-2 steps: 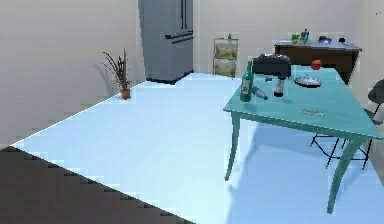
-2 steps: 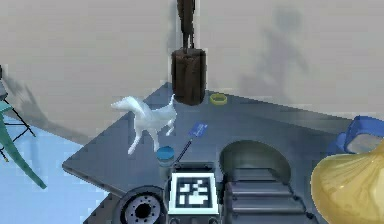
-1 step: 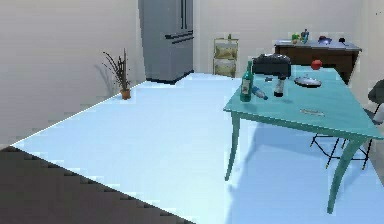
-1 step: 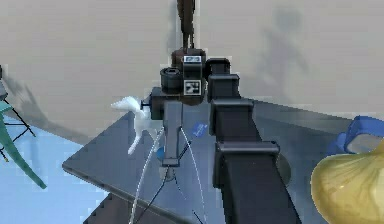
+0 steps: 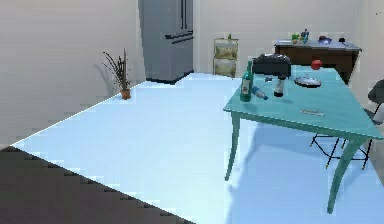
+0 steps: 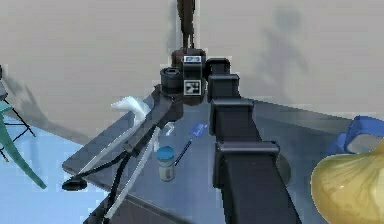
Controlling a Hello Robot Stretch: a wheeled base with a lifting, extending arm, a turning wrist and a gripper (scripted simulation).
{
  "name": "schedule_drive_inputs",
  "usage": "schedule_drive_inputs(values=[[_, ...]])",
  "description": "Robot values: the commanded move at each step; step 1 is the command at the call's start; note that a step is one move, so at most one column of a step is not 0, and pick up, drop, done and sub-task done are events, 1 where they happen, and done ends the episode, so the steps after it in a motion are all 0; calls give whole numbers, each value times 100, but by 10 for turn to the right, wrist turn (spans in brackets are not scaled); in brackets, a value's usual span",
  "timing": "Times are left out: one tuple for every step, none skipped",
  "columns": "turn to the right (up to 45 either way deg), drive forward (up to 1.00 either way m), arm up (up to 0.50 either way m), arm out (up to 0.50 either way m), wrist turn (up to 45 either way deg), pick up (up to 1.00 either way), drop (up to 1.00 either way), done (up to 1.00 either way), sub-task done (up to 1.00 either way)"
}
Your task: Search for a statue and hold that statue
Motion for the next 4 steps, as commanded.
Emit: schedule_drive_inputs(values=[[0, 0, 0, 0, 450, 0, 0, 0, 0], [0, 0, 0, 0, 360, 0, 0, 0, 0], [0, 0, 0, 0, 0, 100, 0, 0, 0], [0, 0, 0, 0, 0, 0, 0, 100, 0]])
